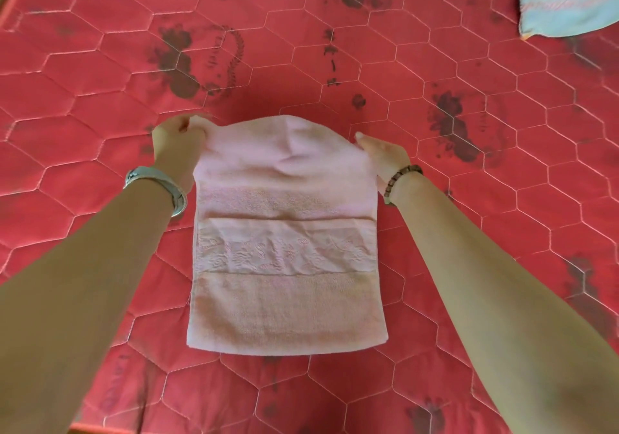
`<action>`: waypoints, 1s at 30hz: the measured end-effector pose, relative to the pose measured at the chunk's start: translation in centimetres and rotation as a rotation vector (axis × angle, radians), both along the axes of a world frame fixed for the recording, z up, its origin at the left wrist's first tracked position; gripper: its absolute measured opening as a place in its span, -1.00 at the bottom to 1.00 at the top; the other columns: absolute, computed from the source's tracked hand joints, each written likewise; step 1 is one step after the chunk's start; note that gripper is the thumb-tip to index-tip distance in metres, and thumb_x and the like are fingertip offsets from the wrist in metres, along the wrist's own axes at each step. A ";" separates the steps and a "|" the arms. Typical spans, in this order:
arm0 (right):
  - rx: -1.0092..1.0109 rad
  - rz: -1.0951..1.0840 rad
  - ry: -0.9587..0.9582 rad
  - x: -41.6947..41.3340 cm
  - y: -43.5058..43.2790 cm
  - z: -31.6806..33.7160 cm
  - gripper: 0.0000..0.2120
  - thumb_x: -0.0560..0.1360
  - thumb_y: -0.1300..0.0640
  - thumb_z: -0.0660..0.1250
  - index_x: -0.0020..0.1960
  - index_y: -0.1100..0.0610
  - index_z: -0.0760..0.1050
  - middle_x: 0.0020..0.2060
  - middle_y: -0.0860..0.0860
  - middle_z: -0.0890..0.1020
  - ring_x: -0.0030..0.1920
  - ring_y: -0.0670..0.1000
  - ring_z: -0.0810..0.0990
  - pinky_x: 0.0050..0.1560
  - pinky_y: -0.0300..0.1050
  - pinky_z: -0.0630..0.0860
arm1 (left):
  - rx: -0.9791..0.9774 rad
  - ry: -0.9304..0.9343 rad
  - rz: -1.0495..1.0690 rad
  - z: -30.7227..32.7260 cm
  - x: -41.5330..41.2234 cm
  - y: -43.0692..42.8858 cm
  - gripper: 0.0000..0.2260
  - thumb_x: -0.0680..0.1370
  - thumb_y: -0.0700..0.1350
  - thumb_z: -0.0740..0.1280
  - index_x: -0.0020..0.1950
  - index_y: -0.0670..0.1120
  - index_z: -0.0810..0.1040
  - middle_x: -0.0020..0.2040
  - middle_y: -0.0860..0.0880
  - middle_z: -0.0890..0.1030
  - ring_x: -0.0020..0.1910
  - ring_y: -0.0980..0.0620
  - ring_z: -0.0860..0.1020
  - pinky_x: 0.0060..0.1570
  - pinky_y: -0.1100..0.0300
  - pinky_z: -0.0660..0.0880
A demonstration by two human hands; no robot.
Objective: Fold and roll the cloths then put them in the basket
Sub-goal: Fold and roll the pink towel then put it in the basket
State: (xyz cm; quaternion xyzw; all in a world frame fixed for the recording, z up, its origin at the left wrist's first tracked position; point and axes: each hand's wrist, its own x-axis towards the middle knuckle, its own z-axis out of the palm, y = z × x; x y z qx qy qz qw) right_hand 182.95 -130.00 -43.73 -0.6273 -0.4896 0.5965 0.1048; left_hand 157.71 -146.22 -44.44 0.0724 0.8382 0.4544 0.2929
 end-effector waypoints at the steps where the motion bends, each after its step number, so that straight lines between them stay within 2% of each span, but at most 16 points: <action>1: 0.051 0.040 0.003 0.6 -0.4 0.2 -0.68 0.53 -0.07 0.37 0.22 0.05 0.60 0.02 -0.15 0.56 0.09 -0.11 0.51 0.16 -0.20 0.40 | 0.004 -0.002 0.000 0.3 0.3 -0.5 -0.66 0.54 -0.34 0.17 -0.05 0.04 0.61 -0.31 0.05 0.45 -0.41 0.13 0.31 -0.55 0.39 0.27; 4: 0.243 0.067 0.021 2.6 -1.9 0.1 -0.72 0.55 -0.05 0.35 0.21 0.03 0.58 -0.02 -0.18 0.61 0.06 -0.18 0.52 0.16 -0.26 0.41 | -0.026 0.006 0.011 1.0 1.3 -2.5 -0.69 0.50 -0.37 0.16 0.02 -0.05 0.60 -0.26 0.09 0.51 -0.32 0.19 0.41 -0.38 0.39 0.36; 7: 0.360 0.077 0.014 4.8 -4.1 0.2 -0.80 0.54 0.05 0.38 0.14 0.06 0.60 -0.13 0.02 0.60 -0.13 -0.18 0.47 -0.07 -0.47 0.44 | -0.087 0.016 0.018 0.9 2.4 -5.3 -0.73 0.49 -0.39 0.16 -0.11 -0.05 0.53 -0.28 0.05 0.49 -0.31 0.15 0.42 -0.37 0.33 0.36; 10: 0.359 0.106 -0.055 7.3 -7.0 -0.2 -0.75 0.52 0.06 0.40 0.16 0.11 0.58 -0.11 -0.05 0.54 -0.17 -0.18 0.45 -0.21 -0.56 0.38 | -0.107 -0.048 -0.044 -0.8 3.9 -9.3 -0.70 0.49 -0.39 0.16 -0.19 0.02 0.47 -0.30 -0.01 0.45 -0.33 0.06 0.38 -0.36 0.24 0.34; 12: 0.320 0.141 -0.141 8.7 -8.9 -0.9 -0.70 0.52 0.02 0.39 0.19 0.13 0.55 -0.12 -0.13 0.53 -0.16 -0.20 0.46 -0.19 -0.50 0.40 | -0.154 -0.095 -0.139 -2.1 5.4 -11.8 -0.77 0.51 -0.36 0.19 -0.14 -0.04 0.48 -0.27 -0.02 0.46 -0.29 0.03 0.39 -0.31 0.22 0.33; 13: 0.283 0.163 -0.193 9.4 -9.7 -1.5 -0.66 0.53 -0.03 0.38 0.22 0.13 0.53 -0.06 -0.13 0.54 -0.10 -0.18 0.48 -0.12 -0.40 0.41 | -0.170 -0.104 -0.163 -2.8 6.1 -12.8 -0.82 0.53 -0.34 0.21 -0.12 -0.06 0.47 -0.25 0.00 0.46 -0.24 0.01 0.40 -0.29 0.22 0.33; 15: 0.194 0.211 -0.265 10.2 -10.7 -2.1 -0.60 0.54 -0.06 0.36 0.28 0.13 0.47 0.08 -0.09 0.51 0.05 -0.10 0.46 0.00 -0.22 0.37 | -0.148 -0.132 -0.121 -3.8 6.9 -13.8 -0.85 0.58 -0.27 0.22 -0.11 -0.04 0.45 -0.17 0.01 0.46 -0.09 -0.05 0.41 -0.22 0.22 0.34; 17: 0.152 0.238 -0.291 10.3 -10.9 -2.5 -0.58 0.53 -0.03 0.36 0.31 0.13 0.44 0.12 -0.07 0.50 0.11 -0.07 0.47 -0.01 -0.20 0.38 | -0.127 -0.145 -0.062 -4.1 7.4 -13.9 -0.93 0.60 -0.18 0.24 0.05 -0.03 0.45 0.01 0.00 0.48 0.03 -0.04 0.42 -0.05 0.18 0.39; 19: 0.170 0.220 -0.275 9.8 -10.6 -2.6 -0.58 0.51 0.01 0.38 0.31 0.13 0.45 0.13 -0.07 0.53 0.14 -0.06 0.50 -0.10 -0.29 0.39 | -0.128 -0.126 -0.037 -3.9 7.7 -13.7 -0.74 0.57 -0.13 0.30 0.26 -0.04 0.40 0.08 0.04 0.48 0.06 -0.01 0.45 0.06 0.14 0.41; 22: 0.205 0.154 -0.238 8.3 -10.1 -2.0 -0.63 0.50 0.09 0.40 0.28 0.10 0.45 0.11 -0.10 0.53 0.10 -0.09 0.49 0.10 -0.20 0.44 | -0.103 -0.083 -0.077 -3.7 7.4 -13.3 -0.60 0.53 -0.16 0.34 0.35 -0.08 0.39 0.11 0.00 0.53 0.02 0.00 0.50 0.02 0.08 0.49; 25: 0.165 0.106 -0.194 6.8 -9.4 -1.3 -0.58 0.49 0.12 0.44 0.31 0.10 0.45 0.18 -0.05 0.56 0.16 -0.06 0.51 0.13 -0.20 0.39 | -0.120 -0.059 -0.134 -3.2 7.0 -13.3 -0.62 0.50 -0.24 0.35 0.31 -0.09 0.46 0.14 -0.08 0.57 -0.05 -0.01 0.54 -0.12 0.10 0.52; 28: 0.114 0.203 -0.250 6.2 -9.1 -0.3 -0.56 0.51 0.16 0.39 0.37 0.09 0.45 0.33 0.02 0.51 0.35 0.04 0.45 0.22 -0.18 0.41 | -0.123 -0.024 -0.213 -2.3 7.0 -13.7 -0.71 0.51 -0.25 0.39 0.23 -0.10 0.56 -0.04 -0.08 0.59 -0.18 0.00 0.51 -0.28 0.18 0.47; 30: 0.071 0.306 -0.264 6.5 -9.4 0.7 -0.60 0.55 0.23 0.28 0.38 0.07 0.47 0.31 0.06 0.54 0.35 0.07 0.46 0.14 -0.21 0.48 | -0.112 -0.028 -0.266 -1.3 7.4 -14.5 -0.77 0.51 -0.24 0.43 0.15 -0.06 0.62 -0.18 0.01 0.58 -0.26 0.04 0.49 -0.36 0.36 0.44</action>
